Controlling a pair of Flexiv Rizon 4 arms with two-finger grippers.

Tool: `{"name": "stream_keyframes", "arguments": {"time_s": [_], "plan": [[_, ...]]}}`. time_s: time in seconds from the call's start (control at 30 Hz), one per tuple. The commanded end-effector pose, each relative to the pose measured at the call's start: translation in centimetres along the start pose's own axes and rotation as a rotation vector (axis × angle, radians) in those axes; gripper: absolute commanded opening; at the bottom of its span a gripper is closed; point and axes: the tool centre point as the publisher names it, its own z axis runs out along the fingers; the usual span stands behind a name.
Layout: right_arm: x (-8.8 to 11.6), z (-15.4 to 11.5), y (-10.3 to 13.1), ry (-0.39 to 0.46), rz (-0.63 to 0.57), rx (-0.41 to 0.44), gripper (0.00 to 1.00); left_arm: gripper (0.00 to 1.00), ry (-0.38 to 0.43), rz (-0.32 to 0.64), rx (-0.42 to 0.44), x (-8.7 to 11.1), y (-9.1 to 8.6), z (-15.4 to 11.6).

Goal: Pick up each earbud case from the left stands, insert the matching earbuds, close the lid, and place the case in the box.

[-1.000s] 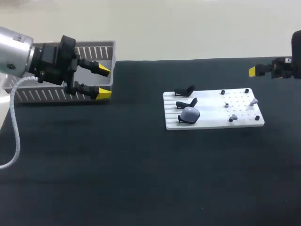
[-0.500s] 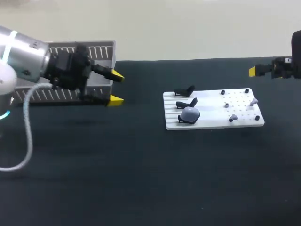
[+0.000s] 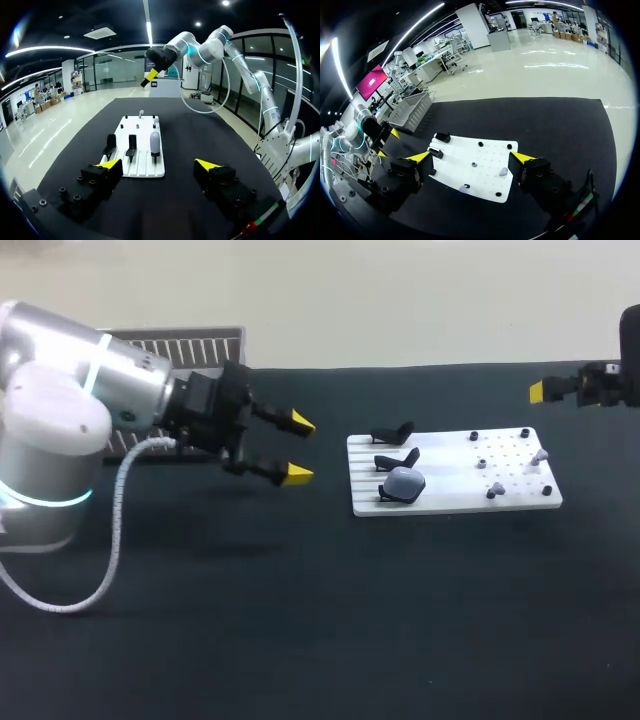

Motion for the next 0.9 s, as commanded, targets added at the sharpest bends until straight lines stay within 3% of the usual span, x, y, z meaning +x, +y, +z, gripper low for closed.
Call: {"name": "stream_keyframes", "arguments": {"time_s": [0.03, 0.4, 0.9], "plan": [[0.0, 0.0, 0.0, 0.000, -0.001, 0.000, 1.00, 1.00, -0.001, 0.003, 0.023, 0.5, 0.5, 2.3], [0.0, 0.0, 0.0, 0.000, -0.001, 0.000, 1.00, 1.00, -0.042, 0.015, 0.064, 0.0, 0.3, 5.1], [0.0, 0.0, 0.0, 0.000, -0.001, 0.000, 1.00, 1.00, -0.002, -0.028, 0.093, 0.3, 0.4, 7.3]]}}
